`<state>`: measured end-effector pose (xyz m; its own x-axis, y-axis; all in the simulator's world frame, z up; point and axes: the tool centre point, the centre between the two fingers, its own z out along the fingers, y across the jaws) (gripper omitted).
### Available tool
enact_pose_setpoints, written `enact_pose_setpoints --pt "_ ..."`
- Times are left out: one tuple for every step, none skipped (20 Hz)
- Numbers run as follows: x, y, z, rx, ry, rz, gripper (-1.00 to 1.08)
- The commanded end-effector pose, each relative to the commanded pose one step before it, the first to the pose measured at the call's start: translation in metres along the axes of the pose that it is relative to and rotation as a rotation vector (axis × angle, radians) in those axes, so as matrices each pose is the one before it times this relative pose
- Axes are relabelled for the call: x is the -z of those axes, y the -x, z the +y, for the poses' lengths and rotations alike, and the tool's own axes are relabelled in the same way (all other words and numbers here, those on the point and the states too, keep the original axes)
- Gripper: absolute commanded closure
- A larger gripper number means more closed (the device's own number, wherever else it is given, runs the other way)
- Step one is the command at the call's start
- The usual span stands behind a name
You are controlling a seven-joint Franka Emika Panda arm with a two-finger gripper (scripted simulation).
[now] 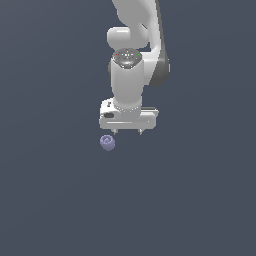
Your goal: Pick up the object and move it to a goal position.
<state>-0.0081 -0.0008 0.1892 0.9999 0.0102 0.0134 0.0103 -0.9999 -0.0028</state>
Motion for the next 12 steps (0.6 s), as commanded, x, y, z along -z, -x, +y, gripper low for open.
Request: enact_pose_setpoints --pt "-0.00175 0.00055 0.00228 0.0221 0.00062 -0.00037 -0.92" --pt "-0.0009 0.0003 0.00111 0.01155 0.00024 -0.0002 -0.92" --pt "-0.00099 0.00035 0.00122 0.01263 0.00025 -0.00022 -0.92" --pt "-0.00107 0.0004 0.00131 0.01381 0.00028 -0.00022 -0.92" --pt "-0.00115 0.00046 0.0014 0.01501 0.00031 -0.00023 -0.92" --pt "-0.00123 0.00052 0.00151 0.01616 0.00032 -0.00024 -0.92" --pt "-0.00132 0.00059 0.0016 0.01731 0.00032 -0.00027 -0.92" --pt "-0.00141 0.00067 0.00169 0.01847 0.00032 -0.0003 -0.92" --pt "-0.0015 0.00075 0.00178 0.01964 0.00033 -0.00033 -0.92" --pt "-0.00159 0.00084 0.00184 0.02084 0.00033 -0.00035 -0.92" --pt "-0.00167 0.00094 0.00193 0.022 0.00032 -0.00037 -0.92" --pt "-0.00175 0.00104 0.00198 0.02302 0.00031 -0.00039 -0.92"
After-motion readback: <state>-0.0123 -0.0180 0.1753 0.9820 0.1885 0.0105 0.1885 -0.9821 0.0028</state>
